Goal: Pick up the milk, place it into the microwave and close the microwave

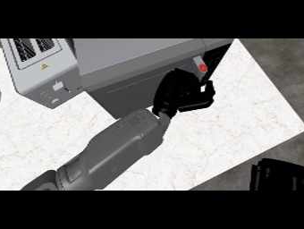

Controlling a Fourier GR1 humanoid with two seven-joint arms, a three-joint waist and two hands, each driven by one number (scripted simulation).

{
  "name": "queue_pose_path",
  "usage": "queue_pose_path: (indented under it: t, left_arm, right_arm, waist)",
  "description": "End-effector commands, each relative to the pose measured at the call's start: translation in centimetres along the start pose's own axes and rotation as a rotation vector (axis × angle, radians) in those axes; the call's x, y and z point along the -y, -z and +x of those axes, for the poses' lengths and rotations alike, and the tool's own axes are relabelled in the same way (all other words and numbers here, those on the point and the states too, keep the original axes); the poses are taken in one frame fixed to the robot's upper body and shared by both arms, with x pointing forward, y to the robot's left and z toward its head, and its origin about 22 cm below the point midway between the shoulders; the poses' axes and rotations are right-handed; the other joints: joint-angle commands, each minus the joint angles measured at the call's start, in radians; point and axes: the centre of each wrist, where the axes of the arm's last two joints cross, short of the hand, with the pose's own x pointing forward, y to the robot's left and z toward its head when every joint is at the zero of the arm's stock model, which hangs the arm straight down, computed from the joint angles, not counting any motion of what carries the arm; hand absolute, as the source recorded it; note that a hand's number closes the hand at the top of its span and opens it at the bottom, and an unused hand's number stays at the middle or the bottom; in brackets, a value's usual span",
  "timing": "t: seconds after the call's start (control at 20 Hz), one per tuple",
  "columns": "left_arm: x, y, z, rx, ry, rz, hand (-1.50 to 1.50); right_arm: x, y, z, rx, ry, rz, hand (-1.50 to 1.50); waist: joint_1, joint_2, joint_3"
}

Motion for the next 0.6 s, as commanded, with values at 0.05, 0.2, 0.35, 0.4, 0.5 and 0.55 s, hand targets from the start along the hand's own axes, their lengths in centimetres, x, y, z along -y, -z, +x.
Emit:
queue_pose_path:
  t: [0.05,0.2,0.35,0.4,0.5,0.55]
  left_arm:
    - [-4.5,0.5,-1.7,-0.073,-0.125,0.155,1.50]
    - [-5.3,0.2,-2.6,-0.082,-0.131,0.130,1.50]
    - [-6.6,-0.1,-3.0,-0.081,-0.141,0.112,1.50]
    - [-6.4,0.0,-3.2,-0.080,-0.143,0.099,1.50]
    - [-6.7,-0.1,-3.5,-0.084,-0.149,0.084,1.50]
    - [-6.6,-0.2,-3.6,-0.084,-0.153,0.069,1.50]
  right_arm:
    - [-2.1,0.4,-0.3,0.025,0.027,-0.026,1.50]
    - [-3.2,0.5,-0.3,0.027,0.029,-0.041,1.50]
    - [-4.3,0.6,-0.3,0.024,0.037,-0.051,1.50]
    - [-4.6,0.8,-0.2,0.029,0.036,-0.055,1.50]
    - [-5.1,1.0,-0.1,0.033,0.027,-0.073,1.50]
    - [-5.6,1.3,0.0,0.044,0.033,-0.058,1.50]
  waist:
    - [0.049,-0.001,-0.004]
    - [0.060,-0.003,-0.005]
    - [0.071,-0.004,-0.005]
    - [0.076,-0.002,-0.006]
    - [0.087,-0.006,-0.004]
    - [0.086,-0.003,-0.005]
